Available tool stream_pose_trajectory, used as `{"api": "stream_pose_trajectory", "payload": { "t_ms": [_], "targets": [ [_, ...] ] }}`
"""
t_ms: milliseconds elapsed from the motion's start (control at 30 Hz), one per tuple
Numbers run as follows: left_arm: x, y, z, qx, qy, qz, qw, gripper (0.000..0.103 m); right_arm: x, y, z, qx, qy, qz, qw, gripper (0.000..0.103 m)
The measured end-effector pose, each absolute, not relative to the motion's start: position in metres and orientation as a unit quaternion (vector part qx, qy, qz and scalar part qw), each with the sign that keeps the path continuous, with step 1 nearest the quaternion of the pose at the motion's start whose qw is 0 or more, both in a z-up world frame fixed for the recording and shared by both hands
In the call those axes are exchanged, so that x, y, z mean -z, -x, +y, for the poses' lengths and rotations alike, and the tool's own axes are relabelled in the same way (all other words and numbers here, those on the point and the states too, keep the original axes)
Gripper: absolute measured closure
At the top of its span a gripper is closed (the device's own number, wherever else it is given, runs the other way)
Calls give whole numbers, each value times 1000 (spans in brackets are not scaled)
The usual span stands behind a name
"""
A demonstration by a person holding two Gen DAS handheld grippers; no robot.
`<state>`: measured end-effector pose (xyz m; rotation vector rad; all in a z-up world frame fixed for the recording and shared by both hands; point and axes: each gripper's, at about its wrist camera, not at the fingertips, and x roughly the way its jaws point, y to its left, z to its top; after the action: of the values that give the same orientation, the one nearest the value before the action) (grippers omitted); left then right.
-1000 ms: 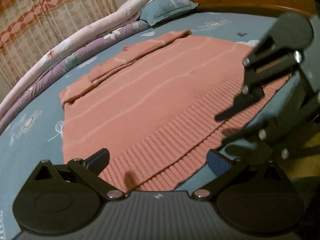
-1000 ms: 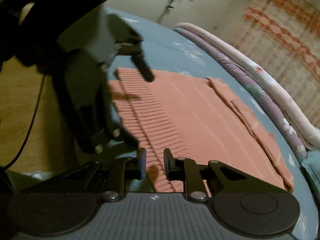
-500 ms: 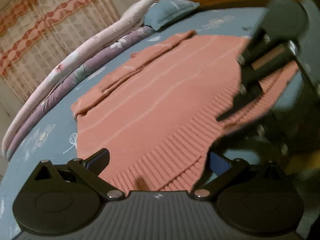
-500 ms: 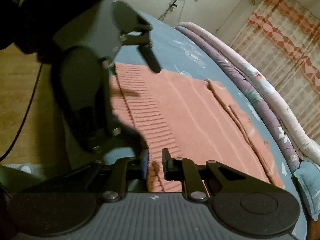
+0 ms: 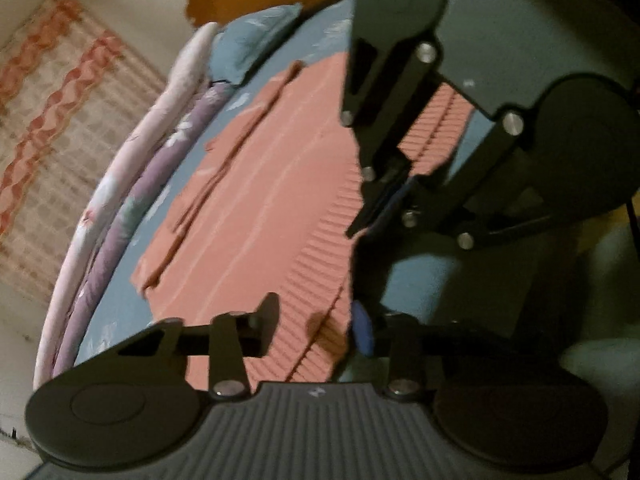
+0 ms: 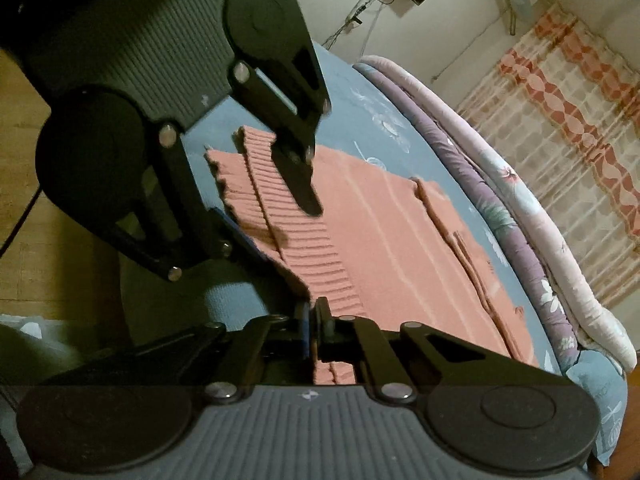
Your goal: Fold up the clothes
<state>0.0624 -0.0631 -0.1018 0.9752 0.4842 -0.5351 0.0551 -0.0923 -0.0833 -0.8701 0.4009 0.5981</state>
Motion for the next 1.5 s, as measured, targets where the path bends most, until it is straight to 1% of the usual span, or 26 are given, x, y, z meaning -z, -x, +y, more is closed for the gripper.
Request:
{"api": "stream_pose_trajectory", "payload": {
  "t_ms": [67,267,300,367,433,467,500,533,600,633,700,767,867,967,1033,1100,1200,1267,1333,1400,1467,1500],
  "targets": [
    [102,-63,-65,266,-463,239,811,103,79,-55,-92,-290,401,200,846,97],
    [92,-59,-53,291,-456,275,794,103,63,-69,-100,-345,284,270,853,97],
    [91,-57,-50,294,-454,282,792,103,62,-69,-101,-367,260,285,846,99],
    [90,-53,-43,294,-449,293,791,103,60,-67,-102,-417,214,311,827,100],
    [88,-50,-37,285,-441,298,797,97,59,-56,-97,-415,240,293,827,100],
    [86,-50,-33,279,-432,300,803,91,56,-54,-98,-407,251,283,831,100],
    [83,-50,-28,273,-423,303,809,91,52,-54,-102,-398,252,274,839,99],
    [82,-51,-24,264,-420,304,814,91,47,-56,-107,-386,251,269,846,96],
    [82,-53,-20,247,-424,301,818,87,42,-61,-116,-359,258,263,858,93],
    [82,-54,-18,242,-421,302,821,85,42,-63,-120,-349,261,262,861,92],
    [79,-56,-15,238,-405,303,829,75,43,-64,-124,-335,263,266,865,92],
    [73,-58,-11,237,-379,300,843,73,46,-64,-129,-322,264,270,868,92],
    [64,-70,-12,237,-343,287,862,67,51,-72,-141,-285,263,275,880,92],
    [58,-90,-18,238,-315,271,878,66,48,-96,-158,-239,235,277,900,91],
    [57,-110,-28,245,-297,264,884,66,46,-114,-169,-208,214,278,913,85],
    [60,-129,-37,248,-280,266,889,66,48,-140,-174,-180,191,283,922,85],
    [71,-155,-43,245,-252,298,888,66,59,-171,-177,-180,142,305,924,85],
    [81,-159,-35,241,-235,316,887,66,72,-171,-178,-184,129,314,922,85],
    [83,-156,-17,238,-192,335,891,63,76,-162,-182,-180,130,311,924,85],
    [84,-152,1,232,-154,353,893,56,75,-148,-193,-179,119,315,924,84],
    [81,-147,8,226,-155,365,890,51,73,-133,-205,-180,106,323,923,82],
    [80,-145,10,223,-158,370,888,51,69,-130,-210,-182,102,327,922,81]
  ]
}}
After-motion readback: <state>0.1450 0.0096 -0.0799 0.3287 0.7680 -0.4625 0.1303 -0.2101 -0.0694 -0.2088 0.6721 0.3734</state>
